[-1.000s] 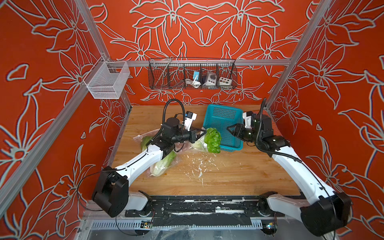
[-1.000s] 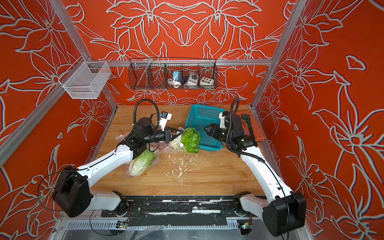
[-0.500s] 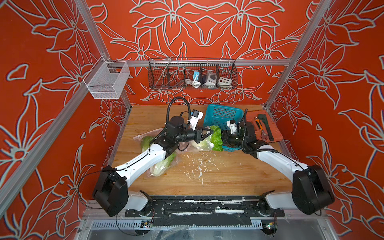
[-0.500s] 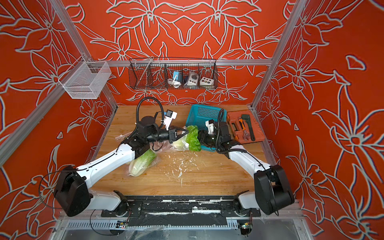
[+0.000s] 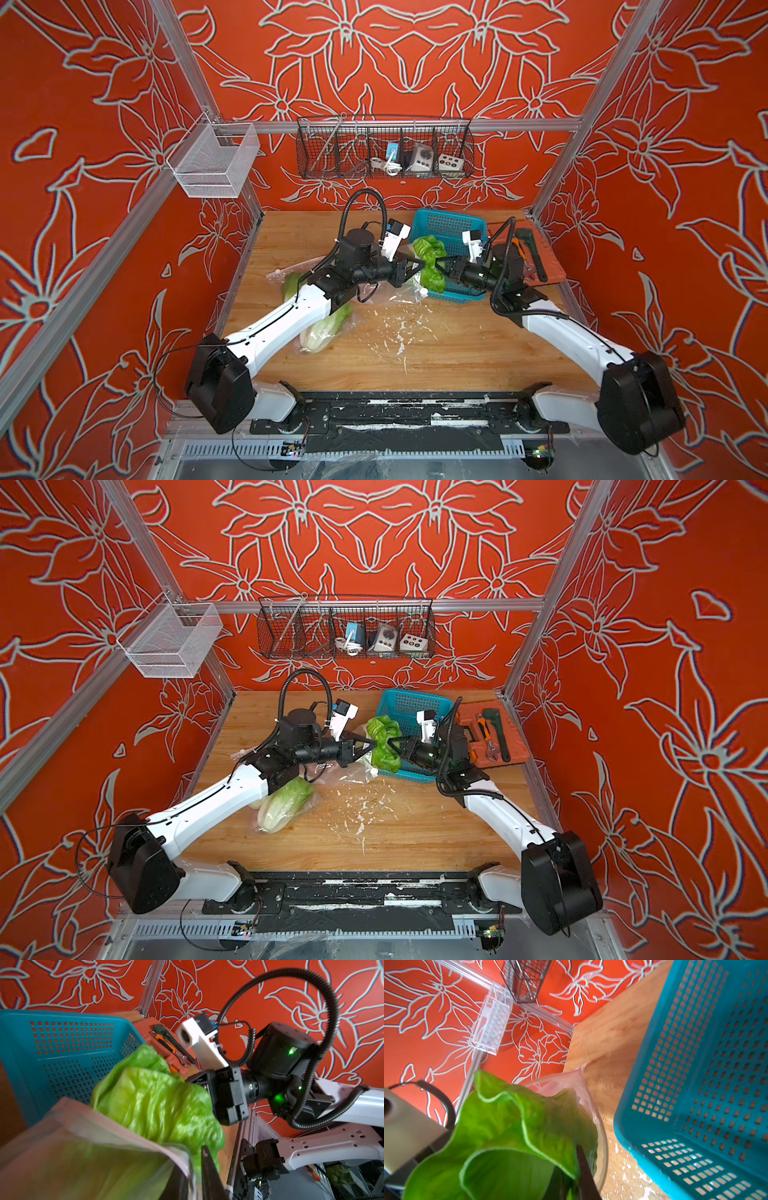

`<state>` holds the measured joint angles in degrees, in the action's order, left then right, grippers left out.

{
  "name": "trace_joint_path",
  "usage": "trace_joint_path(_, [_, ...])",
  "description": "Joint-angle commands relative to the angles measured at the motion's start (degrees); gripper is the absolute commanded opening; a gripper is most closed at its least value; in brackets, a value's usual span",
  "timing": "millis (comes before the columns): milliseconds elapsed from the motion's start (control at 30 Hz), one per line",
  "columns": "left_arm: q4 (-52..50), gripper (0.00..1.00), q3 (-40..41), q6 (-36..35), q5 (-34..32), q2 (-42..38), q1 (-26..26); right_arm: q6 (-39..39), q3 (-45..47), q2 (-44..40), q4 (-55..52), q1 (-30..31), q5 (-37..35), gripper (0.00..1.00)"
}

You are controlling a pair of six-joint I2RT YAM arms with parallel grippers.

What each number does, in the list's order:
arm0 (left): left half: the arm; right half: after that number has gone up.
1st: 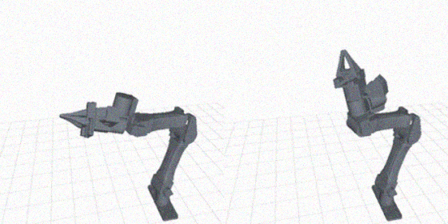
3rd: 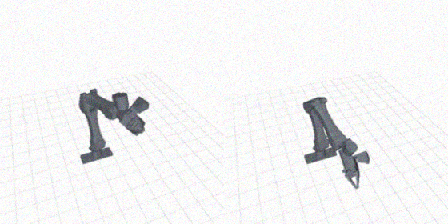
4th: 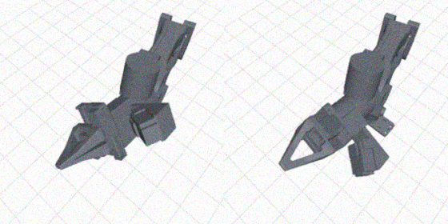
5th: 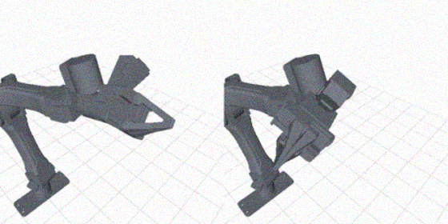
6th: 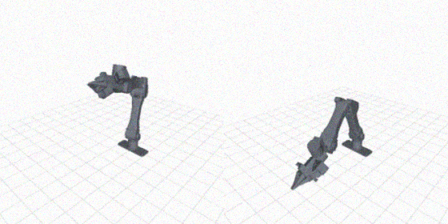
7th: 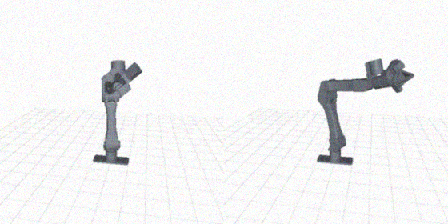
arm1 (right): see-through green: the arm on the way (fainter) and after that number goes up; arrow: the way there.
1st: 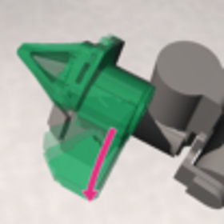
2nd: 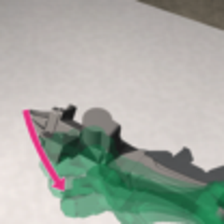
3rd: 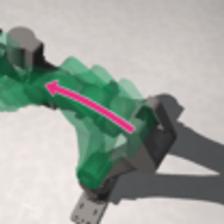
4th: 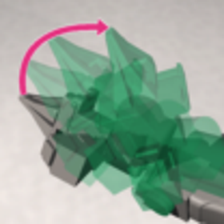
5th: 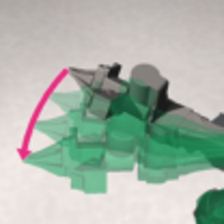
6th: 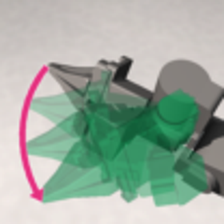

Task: Put the chinese cabbages into a zipper bag and zip it
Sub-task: Place the zipper food storage bag at the center of the board.

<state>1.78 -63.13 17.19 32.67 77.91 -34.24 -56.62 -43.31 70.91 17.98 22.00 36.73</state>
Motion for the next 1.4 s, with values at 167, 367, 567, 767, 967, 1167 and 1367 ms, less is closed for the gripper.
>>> trace_joint_path(167, [-5.53, 0.15, -0.76, -6.04, -0.06, -2.56, -1.79, -8.13, 5.33, 1.28, 21.25, 2.56, -6.57, 0.00])
trace_joint_path(367, [-2.25, 0.25, -0.95, -5.07, 0.57, -2.58, -1.71, -0.84, 3.81, 1.38, 10.24, 5.78, -10.68, 0.00])
trace_joint_path(567, [-12.92, 0.40, -4.71, -7.64, -5.09, -2.57, -0.79, 0.70, 4.46, 0.69, 11.29, 5.81, -10.56, 0.00])
trace_joint_path(767, [-25.53, 0.58, -12.54, -7.50, -11.68, -2.62, 2.76, 1.95, 4.92, 1.45, 13.09, 5.92, -10.59, 0.00])
trace_joint_path(967, [-31.54, 0.58, -17.25, -7.47, -18.39, 1.70, 4.50, 3.08, 4.33, 2.09, 12.88, 6.69, -10.82, 0.00])
trace_joint_path(1167, [-33.82, 0.48, -18.61, -6.52, -16.56, 4.92, 4.40, 4.00, 4.00, 1.91, 12.08, 7.18, -11.31, 0.00])
trace_joint_path(1367, [-33.23, 0.45, -15.78, -5.83, -16.22, 3.23, 2.01, 3.75, 4.02, 2.90, 12.46, 7.48, -11.51, 0.00])
